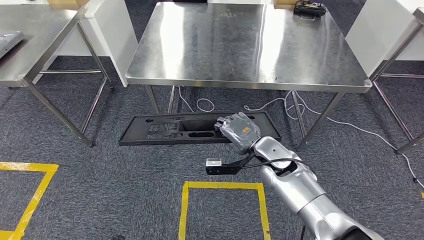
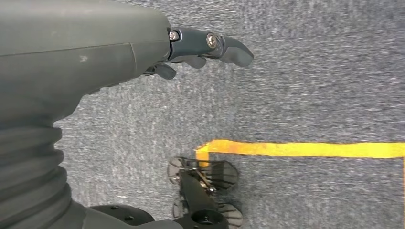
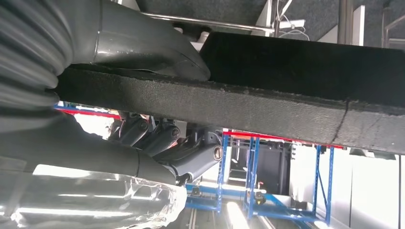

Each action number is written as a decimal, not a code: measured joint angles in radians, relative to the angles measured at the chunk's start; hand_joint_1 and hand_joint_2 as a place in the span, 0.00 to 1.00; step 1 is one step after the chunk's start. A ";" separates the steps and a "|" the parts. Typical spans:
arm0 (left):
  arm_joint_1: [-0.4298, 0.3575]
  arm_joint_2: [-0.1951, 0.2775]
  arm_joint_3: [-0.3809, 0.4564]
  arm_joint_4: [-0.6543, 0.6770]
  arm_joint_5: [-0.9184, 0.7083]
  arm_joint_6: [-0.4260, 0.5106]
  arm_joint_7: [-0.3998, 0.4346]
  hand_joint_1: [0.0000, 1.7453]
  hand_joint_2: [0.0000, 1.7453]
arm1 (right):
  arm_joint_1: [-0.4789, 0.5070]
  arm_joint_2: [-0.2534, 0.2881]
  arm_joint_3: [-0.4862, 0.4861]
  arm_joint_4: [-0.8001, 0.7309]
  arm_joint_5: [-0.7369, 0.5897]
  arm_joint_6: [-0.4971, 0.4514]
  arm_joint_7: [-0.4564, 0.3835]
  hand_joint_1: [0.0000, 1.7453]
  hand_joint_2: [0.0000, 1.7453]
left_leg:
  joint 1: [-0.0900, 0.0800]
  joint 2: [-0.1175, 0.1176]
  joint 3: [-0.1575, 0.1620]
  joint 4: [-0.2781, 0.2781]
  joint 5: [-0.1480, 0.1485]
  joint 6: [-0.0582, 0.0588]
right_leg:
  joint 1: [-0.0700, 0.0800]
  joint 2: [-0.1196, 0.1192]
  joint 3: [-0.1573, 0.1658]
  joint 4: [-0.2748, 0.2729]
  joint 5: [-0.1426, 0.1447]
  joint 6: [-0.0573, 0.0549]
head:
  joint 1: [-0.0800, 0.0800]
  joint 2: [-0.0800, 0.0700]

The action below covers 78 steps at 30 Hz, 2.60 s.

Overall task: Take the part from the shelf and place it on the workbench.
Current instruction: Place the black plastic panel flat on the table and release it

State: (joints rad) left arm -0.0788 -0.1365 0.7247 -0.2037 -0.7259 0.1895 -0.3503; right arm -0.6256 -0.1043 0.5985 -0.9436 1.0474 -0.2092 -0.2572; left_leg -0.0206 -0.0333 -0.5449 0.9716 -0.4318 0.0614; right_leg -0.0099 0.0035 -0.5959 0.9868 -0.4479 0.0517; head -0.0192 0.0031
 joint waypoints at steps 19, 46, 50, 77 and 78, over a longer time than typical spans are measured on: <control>0.010 0.008 0.018 0.000 0.009 0.011 -0.005 0.00 1.00 | -0.019 0.028 0.006 -0.001 0.013 -0.001 -0.004 0.98 1.00 | -0.022 0.001 -0.151 -0.012 0.147 0.026 | 0.018 0.017 0.214 -0.032 -0.108 -0.049 | 0.000 0.000; 0.026 -0.001 0.046 0.003 0.019 0.016 -0.039 0.00 1.00 | -0.019 0.071 0.029 0.069 0.042 -0.064 0.035 0.98 1.00 | 0.047 0.041 -0.173 0.039 0.100 -0.063 | -0.026 0.005 0.171 -0.049 -0.080 -0.027 | -0.014 0.000; 0.017 -0.001 0.046 0.004 0.013 0.011 -0.042 0.00 1.00 | -0.029 0.075 0.019 0.066 0.056 -0.070 0.048 0.98 1.00 | 0.034 0.034 -0.164 0.019 0.131 -0.034 | -0.019 0.003 0.179 -0.055 -0.115 0.002 | -0.012 0.000; 0.008 0.001 0.066 0.005 0.001 0.008 -0.044 0.00 1.00 | -0.072 0.061 -0.059 0.087 0.143 -0.116 0.159 0.98 1.00 | 0.061 0.032 -0.109 0.059 0.052 -0.110 | -0.009 0.006 0.050 0.003 -0.024 -0.045 | -0.017 0.000; 0.008 0.000 0.067 0.006 0.000 0.007 -0.045 0.00 1.00 | -0.090 0.052 -0.072 0.097 0.159 -0.128 0.168 0.98 1.00 | 0.057 0.029 -0.105 0.053 0.044 -0.103 | -0.003 0.005 0.044 0.006 -0.026 -0.041 | -0.018 0.000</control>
State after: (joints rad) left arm -0.0711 -0.1361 0.7915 -0.1978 -0.7260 0.1969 -0.3948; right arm -0.7161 -0.0524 0.5270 -0.8471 1.2060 -0.3368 -0.0890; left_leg 0.0367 -0.0042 -0.6494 1.0249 -0.3880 -0.0419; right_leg -0.0134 0.0090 -0.5520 0.9932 -0.4735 0.0111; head -0.0369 0.0031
